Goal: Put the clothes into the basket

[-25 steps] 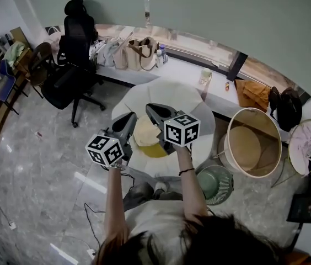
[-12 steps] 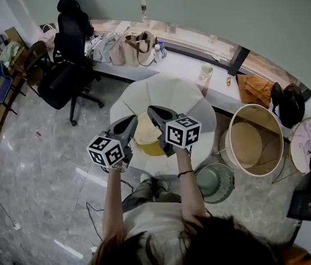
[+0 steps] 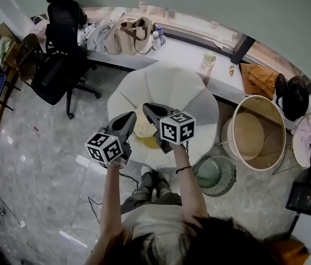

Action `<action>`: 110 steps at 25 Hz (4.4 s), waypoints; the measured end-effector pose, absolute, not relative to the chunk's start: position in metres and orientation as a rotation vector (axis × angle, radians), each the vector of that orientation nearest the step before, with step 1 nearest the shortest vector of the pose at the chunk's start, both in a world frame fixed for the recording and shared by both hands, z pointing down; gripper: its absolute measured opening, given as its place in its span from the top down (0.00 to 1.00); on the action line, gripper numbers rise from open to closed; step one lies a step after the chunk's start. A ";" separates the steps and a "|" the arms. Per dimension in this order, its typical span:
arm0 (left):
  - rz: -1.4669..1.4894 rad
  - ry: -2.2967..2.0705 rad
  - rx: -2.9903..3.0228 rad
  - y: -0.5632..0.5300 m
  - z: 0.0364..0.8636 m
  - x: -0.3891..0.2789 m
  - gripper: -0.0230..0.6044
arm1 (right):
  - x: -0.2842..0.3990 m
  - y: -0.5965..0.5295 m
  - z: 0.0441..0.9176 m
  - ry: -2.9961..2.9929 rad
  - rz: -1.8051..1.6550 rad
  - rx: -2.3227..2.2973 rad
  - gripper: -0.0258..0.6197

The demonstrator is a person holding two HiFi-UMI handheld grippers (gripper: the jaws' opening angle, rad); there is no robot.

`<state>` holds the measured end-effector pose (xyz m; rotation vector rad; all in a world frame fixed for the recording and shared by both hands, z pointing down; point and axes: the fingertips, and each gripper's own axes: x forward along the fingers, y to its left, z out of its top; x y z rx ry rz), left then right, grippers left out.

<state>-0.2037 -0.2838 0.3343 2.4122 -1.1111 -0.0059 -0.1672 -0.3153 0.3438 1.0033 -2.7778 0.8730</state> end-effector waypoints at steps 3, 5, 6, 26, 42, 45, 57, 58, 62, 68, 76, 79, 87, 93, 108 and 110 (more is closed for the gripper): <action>0.003 -1.103 2.392 -0.292 0.346 -0.208 0.95 | -0.168 -0.327 0.356 -2.751 0.883 1.007 0.95; 0.014 -1.104 2.379 -0.298 0.354 -0.213 0.95 | -0.169 -0.334 0.364 -2.736 0.894 1.011 0.95; 0.019 -1.105 2.373 -0.301 0.358 -0.216 0.95 | -0.169 -0.339 0.368 -2.730 0.900 1.014 0.95; 0.181 -0.988 2.285 -0.361 0.484 -0.224 0.95 | -0.163 -0.415 0.492 -2.567 1.010 1.131 0.95; 0.263 -0.880 2.235 -0.391 0.575 -0.210 0.95 | -0.157 -0.426 0.613 -2.393 1.054 1.076 0.95; 0.292 -0.851 2.230 -0.395 0.595 -0.211 0.95 | -0.152 -0.429 0.638 -2.342 1.059 1.079 0.95; 0.328 -0.776 2.179 -0.402 0.651 -0.216 0.95 | -0.143 -0.429 0.701 -2.214 1.168 1.132 0.95; 0.329 -0.771 2.177 -0.403 0.654 -0.216 0.95 | -0.142 -0.430 0.704 -2.211 1.180 1.144 0.94; 0.342 -0.756 2.171 -0.407 0.668 -0.217 0.95 | -0.138 -0.434 0.715 -2.200 1.238 1.191 0.94; 0.353 -0.742 2.140 -0.408 0.687 -0.220 0.95 | -0.140 -0.430 0.736 -2.172 1.292 1.189 0.94; 0.372 -0.724 2.124 -0.408 0.716 -0.220 0.95 | -0.146 -0.426 0.774 -2.147 1.327 1.171 0.94; 0.364 -0.726 2.115 -0.409 0.731 -0.221 0.95 | -0.149 -0.426 0.792 -2.139 1.367 1.172 0.93; 0.337 -0.731 2.078 -0.412 0.763 -0.235 0.95 | -0.166 -0.427 0.832 -2.085 1.462 1.176 0.72; 0.359 -0.744 2.068 -0.413 0.789 -0.221 0.95 | -0.149 -0.430 0.859 -2.088 1.480 1.169 0.66; 0.337 -0.696 2.014 -0.402 0.853 -0.217 0.95 | -0.155 -0.419 0.936 -2.018 1.471 1.081 0.64; 0.335 -0.699 2.011 -0.402 0.858 -0.219 0.95 | -0.158 -0.419 0.942 -2.017 1.462 1.069 0.64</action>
